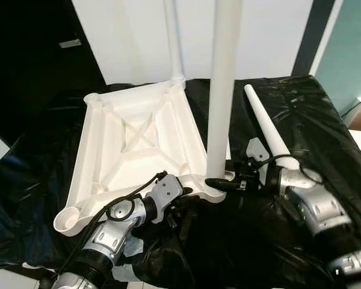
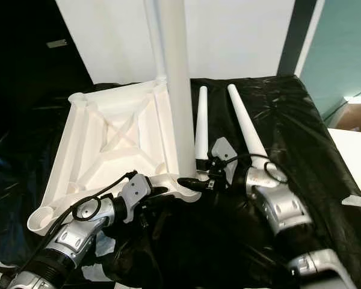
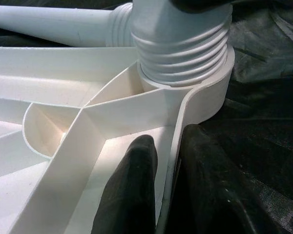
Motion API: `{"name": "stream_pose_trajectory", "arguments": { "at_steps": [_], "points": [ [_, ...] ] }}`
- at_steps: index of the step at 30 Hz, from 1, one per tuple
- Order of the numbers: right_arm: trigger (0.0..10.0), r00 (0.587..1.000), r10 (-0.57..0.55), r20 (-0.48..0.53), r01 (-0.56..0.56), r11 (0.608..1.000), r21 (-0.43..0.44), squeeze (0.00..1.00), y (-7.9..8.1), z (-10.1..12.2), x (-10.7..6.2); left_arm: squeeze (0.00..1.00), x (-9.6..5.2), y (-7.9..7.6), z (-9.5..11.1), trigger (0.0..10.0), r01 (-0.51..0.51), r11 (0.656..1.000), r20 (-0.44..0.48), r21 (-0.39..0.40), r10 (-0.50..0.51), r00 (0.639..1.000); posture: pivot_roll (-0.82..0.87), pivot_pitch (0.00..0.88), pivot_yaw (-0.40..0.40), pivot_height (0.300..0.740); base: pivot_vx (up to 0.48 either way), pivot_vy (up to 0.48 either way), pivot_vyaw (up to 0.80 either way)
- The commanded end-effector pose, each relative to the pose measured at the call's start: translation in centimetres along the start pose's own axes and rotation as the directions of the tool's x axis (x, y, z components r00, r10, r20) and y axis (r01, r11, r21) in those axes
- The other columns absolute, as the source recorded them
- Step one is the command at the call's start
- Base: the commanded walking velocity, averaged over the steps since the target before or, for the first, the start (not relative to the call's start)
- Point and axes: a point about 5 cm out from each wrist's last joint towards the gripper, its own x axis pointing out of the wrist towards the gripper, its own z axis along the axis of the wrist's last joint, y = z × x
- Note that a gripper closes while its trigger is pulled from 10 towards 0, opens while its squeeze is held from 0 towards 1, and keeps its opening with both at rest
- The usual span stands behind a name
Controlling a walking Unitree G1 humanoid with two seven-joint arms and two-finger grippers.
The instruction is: Building children table
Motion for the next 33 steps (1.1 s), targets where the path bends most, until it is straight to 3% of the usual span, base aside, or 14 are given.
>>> {"name": "stream_pose_trajectory", "arguments": {
  "at_steps": [1, 2, 3, 5, 12, 13, 14, 15, 17, 18, 20, 21, 22, 33],
  "points": [
    [0.0, 0.998, -0.064, -0.008, 0.064, 0.998, 0.023, 0.0, 0.1, -0.3, 0.3, 0.0, 0.0, -1.6, -1.7, 10.0, 0.113, 0.992, -0.068, -0.046, -0.116, 0.991, 0.02, 0.0, 0.094, 0.74, 0.0, 0.0, 0.0],
    [0.0, 0.987, -0.155, 0.03, 0.153, 0.986, 0.066, 0.0, 0.7, -0.6, 0.5, 0.0, 0.0, -1.6, -1.7, 10.0, 0.114, 0.992, -0.067, -0.046, -0.117, 0.991, 0.02, 0.0, 0.094, 0.74, 0.0, 0.0, 0.0],
    [0.0, 0.987, -0.155, 0.03, 0.153, 0.986, 0.066, 0.0, 0.7, -0.6, 0.5, 0.0, 0.0, -1.6, -1.7, 10.0, 0.114, 0.992, -0.067, -0.046, -0.117, 0.991, 0.02, 0.0, 0.094, 0.74, 0.0, 0.0, 0.0],
    [0.0, 0.948, -0.311, 0.073, 0.3, 0.945, 0.131, 0.0, 1.4, -1.2, 0.1, 0.0, 0.0, -1.7, -1.7, 10.0, 0.119, 0.992, -0.067, -0.047, -0.122, 0.99, 0.02, 0.0, 0.096, 0.74, 0.0, 0.0, 0.0],
    [0.0, 0.913, -0.4, 0.075, 0.387, 0.911, 0.143, 0.0, 1.5, -1.5, -0.4, 0.0, -0.1, -1.8, -1.8, 10.0, 0.13, 0.991, -0.072, -0.044, -0.133, 0.989, 0.02, 0.0, 0.1, 0.74, 0.0, 0.0, 0.0],
    [7.9, 0.918, -0.39, 0.069, 0.38, 0.917, 0.12, 0.0, 1.7, -1.5, -0.3, 0.0, -0.1, -1.8, -1.8, 10.0, 0.132, 0.99, -0.072, -0.044, -0.135, 0.988, 0.02, 0.0, 0.1, 0.74, 0.0, 0.0, 0.0],
    [7.9, 0.923, -0.38, 0.065, 0.373, 0.922, 0.102, 0.0, 1.8, -1.5, -0.2, 0.0, -0.2, -1.8, -1.8, 10.0, 0.133, 0.99, -0.072, -0.044, -0.136, 0.988, 0.02, 0.0, 0.1, 0.74, 0.0, 0.0, 0.0],
    [10.0, 0.929, -0.365, 0.066, 0.359, 0.93, 0.082, 0.0, 1.8, -1.3, -0.1, 0.0, -0.2, -1.8, -1.8, 10.0, 0.137, 0.989, -0.069, -0.049, -0.14, 0.988, 0.01, 0.0, 0.098, 0.74, 0.0, 0.0, 0.0],
    [10.0, 0.929, -0.365, 0.066, 0.359, 0.93, 0.082, 0.0, 1.8, -1.3, -0.1, 0.0, -0.2, -1.8, -1.8, 10.0, 0.137, 0.989, -0.069, -0.049, -0.14, 0.988, 0.01, 0.0, 0.098, 0.74, 0.0, 0.0, 0.0],
    [10.0, 0.936, -0.344, 0.071, 0.34, 0.938, 0.066, 1.0, 1.6, -1.2, -0.1, 0.0, -0.2, -1.8, -1.8, 10.0, 0.144, 0.988, -0.063, -0.056, -0.148, 0.987, 0.01, 0.0, 0.097, 0.74, 0.0, 0.0, 0.0],
    [10.0, 0.95, -0.304, 0.071, 0.305, 0.952, 0.008, 1.0, 1.1, -0.6, -0.2, 0.0, -0.1, -1.8, -1.7, 10.0, 0.146, 0.988, -0.058, -0.047, -0.148, 0.987, 0.01, 0.0, 0.095, 0.74, 0.0, 0.0, 0.0],
    [10.0, 0.955, -0.289, 0.069, 0.291, 0.957, -0.015, 0.72, 0.9, -0.4, -0.2, 0.0, -0.1, -1.7, -1.7, 10.0, 0.141, 0.989, -0.059, -0.039, -0.143, 0.988, 0.01, 0.0, 0.095, 0.74, 0.0, 0.0, 0.0],
    [10.0, 0.967, -0.245, 0.063, 0.248, 0.968, -0.037, 0.0, 0.5, -0.1, -0.3, 0.0, -0.1, -1.7, -1.7, 10.0, 0.135, 0.99, -0.06, -0.032, -0.137, 0.989, 0.01, 0.0, 0.094, 0.74, 0.0, 0.0, 0.0],
    [10.0, 0.999, -0.033, -0.019, 0.029, 0.985, -0.167, 0.0, -2.5, 1.2, -1.2, 0.0, 0.2, -1.6, -1.7, 10.0, 0.134, 0.991, -0.063, -0.024, -0.136, 0.989, 0.0, 0.0, 0.092, 0.74, 0.0, 0.0, 0.0]
  ]
}}
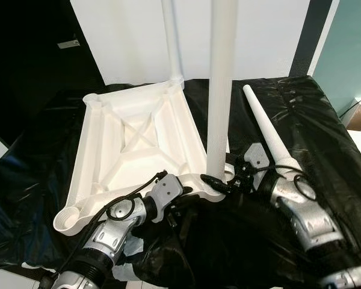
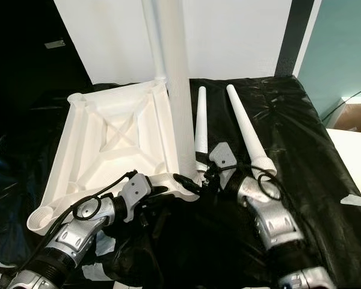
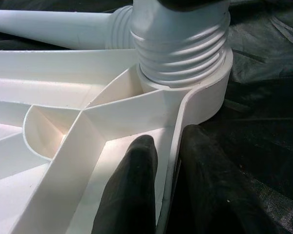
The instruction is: Building children table
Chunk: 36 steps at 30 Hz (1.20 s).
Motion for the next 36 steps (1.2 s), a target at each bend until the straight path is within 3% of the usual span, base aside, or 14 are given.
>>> {"name": "stream_pose_trajectory", "arguments": {
  "at_steps": [1, 2, 11, 17, 19, 20, 22, 23, 25, 26, 28, 32, 34, 36],
  "points": [
    [7.6, 0.999, -0.006, -0.047, 0.005, 1.0, -0.024, 0.0, -1.5, -0.2, -0.8, 0.0, -0.3, -1.5, -2.0, 10.0, 0.118, 0.992, -0.077, -0.046, -0.122, 0.99, 0.01, 0.0, 0.084, 0.74, 0.0, 0.0, 0.0],
    [0.0, 0.997, 0.029, -0.072, -0.031, 0.999, -0.036, 0.0, -1.9, -0.3, -0.8, 0.0, -0.2, -1.5, -2.0, 10.0, 0.115, 0.992, -0.076, -0.046, -0.119, 0.99, 0.02, 0.0, 0.081, 0.74, 0.0, 0.0, 0.0],
    [0.0, 0.967, 0.169, -0.192, -0.182, 0.982, -0.051, 0.0, -3.9, -0.1, -1.8, 0.0, -0.6, -1.5, -2.2, 10.0, 0.102, 0.994, -0.08, -0.05, -0.105, 0.991, 0.03, 0.0, 0.076, 0.74, 0.0, 0.0, 0.0],
    [0.0, 0.973, 0.144, -0.178, -0.147, 0.989, -0.001, 0.0, -3.9, -0.6, -2.1, 0.0, -0.7, -1.5, -2.2, 10.0, 0.106, 0.993, -0.079, -0.057, -0.11, 0.991, 0.03, 0.0, 0.078, 0.74, 0.0, 0.0, 0.0],
    [0.0, 0.985, 0.118, -0.129, -0.113, 0.992, 0.046, 0.0, -3.0, -1.0, -1.8, 0.0, -0.7, -1.4, -2.2, 10.0, 0.107, 0.993, -0.079, -0.057, -0.111, 0.991, 0.03, 0.0, 0.077, 0.74, 0.0, 0.0, 0.0],
    [0.0, 0.995, 0.059, -0.08, -0.053, 0.996, 0.071, 0.0, -1.8, -1.3, -1.3, 0.0, -0.7, -1.4, -2.2, 10.0, 0.107, 0.993, -0.078, -0.057, -0.111, 0.991, 0.03, 0.0, 0.075, 0.74, 0.0, 0.0, 0.0],
    [0.0, 0.995, 0.059, -0.08, -0.053, 0.996, 0.071, 0.0, -1.8, -1.3, -1.3, 0.0, -0.7, -1.4, -2.2, 10.0, 0.107, 0.993, -0.078, -0.057, -0.111, 0.991, 0.03, 0.0, 0.075, 0.74, 0.0, 0.0, 0.0],
    [0.0, 0.999, -0.006, -0.038, 0.01, 0.995, 0.099, 0.0, -0.7, -1.6, -0.9, 0.0, -0.7, -1.4, -2.2, 10.0, 0.106, 0.993, -0.077, -0.057, -0.11, 0.991, 0.03, 0.0, 0.078, 0.74, 0.0, 0.0, 0.0],
    [0.0, 0.967, -0.253, 0.021, 0.245, 0.954, 0.172, 0.0, 1.6, -2.3, -0.4, 0.0, -0.7, -1.4, -2.2, 10.0, 0.108, 0.992, -0.078, -0.056, -0.113, 0.991, 0.03, 0.0, 0.079, 0.74, 0.0, 0.0, 0.0],
    [0.0, 0.967, -0.253, 0.021, 0.245, 0.954, 0.172, 0.0, 1.6, -2.3, -0.4, 0.0, -0.7, -1.4, -2.2, 10.0, 0.108, 0.992, -0.078, -0.056, -0.113, 0.991, 0.03, 0.0, 0.079, 0.74, 0.0, 0.0, 0.0],
    [0.0, 0.923, -0.384, 0.022, 0.371, 0.904, 0.214, 0.0, 3.2, -2.6, -0.6, 0.0, -0.7, -1.4, -2.2, 10.0, 0.111, 0.992, -0.079, -0.056, -0.115, 0.99, 0.03, 0.0, 0.085, 0.74, 0.0, 0.0, 0.0],
    [0.0, 0.914, -0.406, 0.019, 0.392, 0.892, 0.225, 0.0, 3.6, -2.6, -0.7, 0.0, -0.8, -1.4, -2.2, 10.0, 0.112, 0.992, -0.079, -0.056, -0.116, 0.99, 0.03, 0.0, 0.085, 0.74, 0.0, 0.0, 0.0],
    [0.0, 0.876, -0.482, 0.009, 0.469, 0.855, 0.22, 0.0, 3.0, -2.5, -1.3, 0.0, -0.8, -1.5, -2.1, 10.0, 0.114, 0.992, -0.08, -0.056, -0.119, 0.99, 0.03, 0.0, 0.084, 0.74, 0.0, 0.0, 0.0],
    [0.0, 0.876, -0.482, 0.009, 0.469, 0.855, 0.22, 0.0, 3.0, -2.5, -1.3, 0.0, -0.8, -1.5, -2.1, 10.0, 0.114, 0.992, -0.08, -0.056, -0.119, 0.99, 0.03, 0.0, 0.084, 0.74, 0.0, 0.0, 0.0]
  ]
}}
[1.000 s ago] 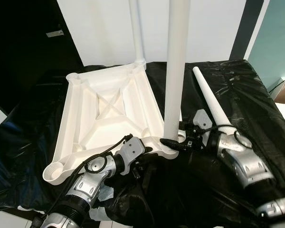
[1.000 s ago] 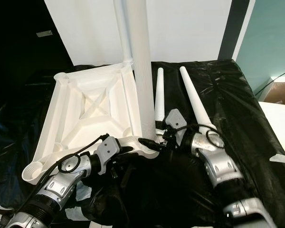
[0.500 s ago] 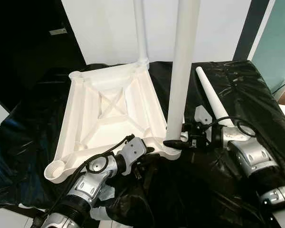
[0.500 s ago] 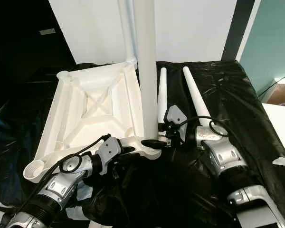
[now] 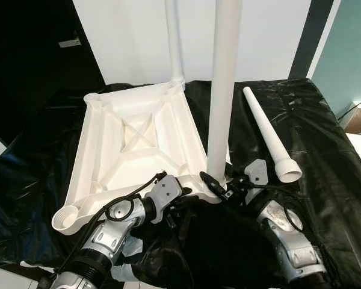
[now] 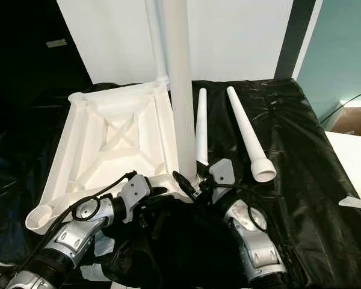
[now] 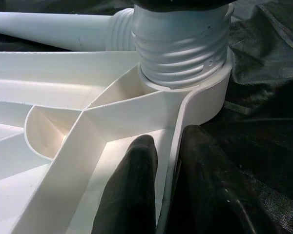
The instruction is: Building children table
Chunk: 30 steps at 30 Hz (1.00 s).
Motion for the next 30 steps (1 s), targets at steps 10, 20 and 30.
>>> {"name": "stream_pose_trajectory", "arguments": {
  "at_steps": [10, 20, 30],
  "points": [
    [10.0, 0.997, -0.016, -0.072, 0.016, 1.0, -0.01, 1.0, -2.4, -0.3, 0.0, 0.0, -0.3, -1.7, -2.0, 10.0, 0.121, 0.991, -0.077, -0.057, -0.125, 0.989, 0.03, 0.0, 0.078, 0.74, 0.0, 0.0, 0.0],
    [10.0, 0.94, 0.305, -0.153, -0.322, 0.941, -0.105, 0.0, -4.6, 1.3, 1.1, 0.0, -0.3, -1.8, -2.2, 10.0, 0.109, 0.992, -0.078, -0.056, -0.113, 0.991, 0.04, 0.0, 0.062, 0.74, 0.0, 0.0, 0.0],
    [0.0, 0.83, 0.485, -0.274, -0.527, 0.844, -0.102, 0.0, -5.7, 1.4, 1.9, 0.0, -0.4, -1.7, -2.3, 10.0, 0.09, 0.995, -0.085, -0.053, -0.094, 0.992, 0.06, 0.0, 0.052, 0.74, 0.0, 0.0, 0.0]
  ]
}}
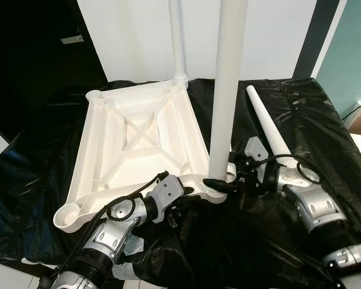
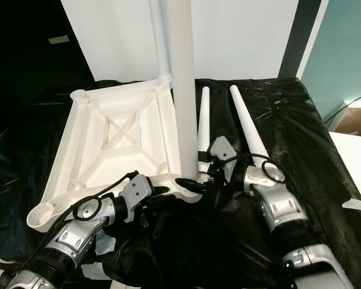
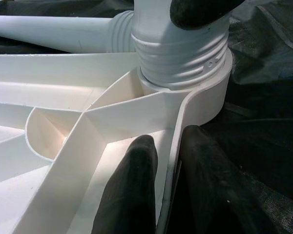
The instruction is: Building children table
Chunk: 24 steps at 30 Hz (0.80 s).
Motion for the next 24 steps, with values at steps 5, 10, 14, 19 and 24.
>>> {"name": "stream_pose_trajectory", "arguments": {
  "at_steps": [5, 10, 14, 19, 24],
  "points": [
    [0.0, 0.999, -0.026, -0.026, 0.027, 0.999, 0.047, 0.0, -0.4, -0.7, -1.0, 0.0, -0.7, -1.6, -2.6, 10.0, 0.077, 0.995, -0.095, -0.069, -0.084, 0.992, 0.06, 0.0, 0.052, 0.74, 0.0, 0.0, 0.0],
    [0.0, 0.975, -0.215, 0.054, 0.205, 0.967, 0.154, 0.0, 0.6, -0.8, -0.7, 0.0, -0.8, -1.6, -2.6, 10.0, 0.076, 0.995, -0.097, -0.068, -0.082, 0.992, 0.06, 0.0, 0.052, 0.74, 0.0, 0.0, 0.0],
    [0.0, 0.906, -0.419, 0.055, 0.4, 0.891, 0.214, 0.0, 1.9, -1.5, -0.5, 0.0, -0.8, -1.6, -2.6, 10.0, 0.078, 0.995, -0.097, -0.068, -0.084, 0.992, 0.05, 0.0, 0.058, 0.74, 0.0, 0.0, 0.0],
    [0.0, 0.788, -0.616, 0.02, 0.596, 0.769, 0.231, 0.0, 4.0, -2.7, -0.9, 0.0, -0.7, -1.6, -2.6, 10.0, 0.09, 0.994, -0.095, -0.066, -0.096, 0.991, 0.04, 0.0, 0.069, 0.74, 0.0, 0.0, 0.0],
    [0.0, 0.72, -0.694, 0.011, 0.67, 0.7, 0.248, 0.0, 4.2, -2.8, -1.2, 0.0, -0.8, -1.7, -2.6, 10.0, 0.097, 0.993, -0.098, -0.066, -0.103, 0.99, 0.04, 0.0, 0.072, 0.74, 0.0, 0.0, 0.0]
  ]
}}
